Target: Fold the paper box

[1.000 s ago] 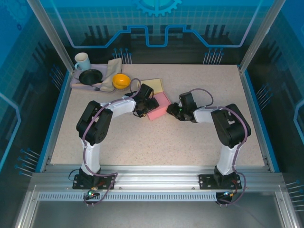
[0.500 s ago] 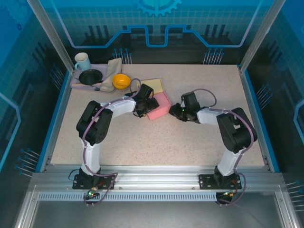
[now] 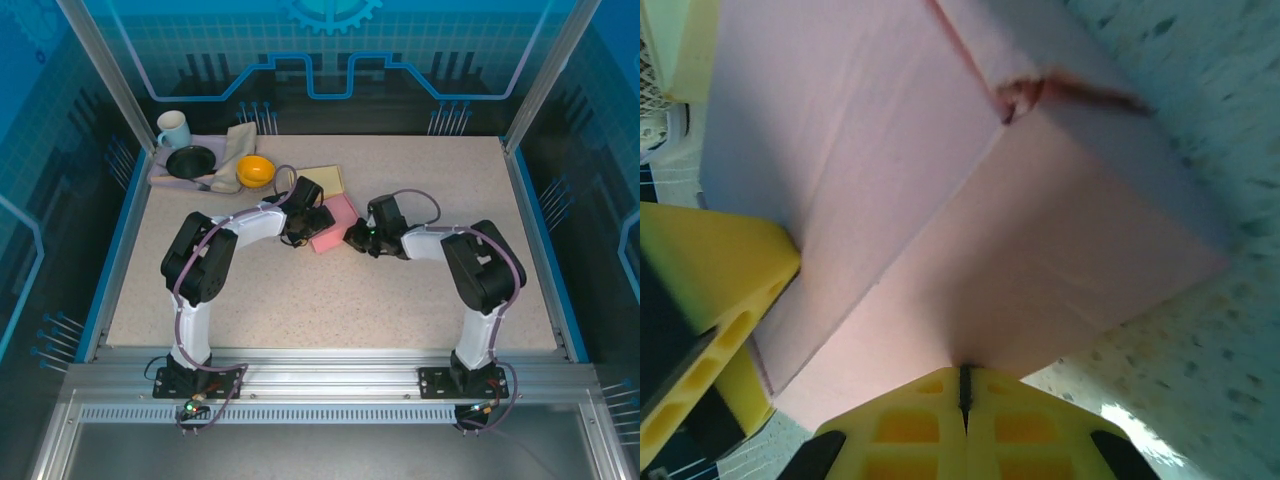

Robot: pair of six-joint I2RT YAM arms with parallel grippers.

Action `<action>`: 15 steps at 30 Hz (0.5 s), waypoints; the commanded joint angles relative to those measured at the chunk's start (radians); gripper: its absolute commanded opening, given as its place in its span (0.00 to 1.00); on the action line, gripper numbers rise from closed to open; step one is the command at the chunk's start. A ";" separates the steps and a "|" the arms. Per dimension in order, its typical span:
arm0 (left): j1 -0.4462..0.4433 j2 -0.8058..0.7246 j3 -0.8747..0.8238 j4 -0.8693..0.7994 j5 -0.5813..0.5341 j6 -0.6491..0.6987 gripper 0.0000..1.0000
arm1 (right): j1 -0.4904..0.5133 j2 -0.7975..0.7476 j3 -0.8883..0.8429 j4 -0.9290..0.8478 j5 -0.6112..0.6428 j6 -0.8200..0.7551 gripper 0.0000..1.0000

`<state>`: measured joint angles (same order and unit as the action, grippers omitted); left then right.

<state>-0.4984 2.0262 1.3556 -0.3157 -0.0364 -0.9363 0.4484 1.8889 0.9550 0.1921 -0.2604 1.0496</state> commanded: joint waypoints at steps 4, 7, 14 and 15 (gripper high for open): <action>-0.037 0.107 -0.077 -0.240 0.026 0.018 0.80 | 0.059 0.080 0.063 0.072 -0.019 0.091 0.03; -0.052 0.098 -0.087 -0.227 0.045 0.003 0.80 | 0.074 0.090 0.066 0.126 0.001 0.113 0.03; -0.100 0.033 -0.144 -0.182 0.109 -0.056 0.80 | 0.078 0.079 0.065 0.135 -0.011 0.128 0.04; -0.117 0.014 -0.152 -0.180 0.110 -0.063 0.80 | 0.076 0.074 0.060 0.124 -0.021 0.130 0.04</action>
<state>-0.5213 1.9926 1.2972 -0.2630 -0.0399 -0.9955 0.4854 1.9511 0.9890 0.2348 -0.2333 1.1637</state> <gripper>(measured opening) 0.798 0.045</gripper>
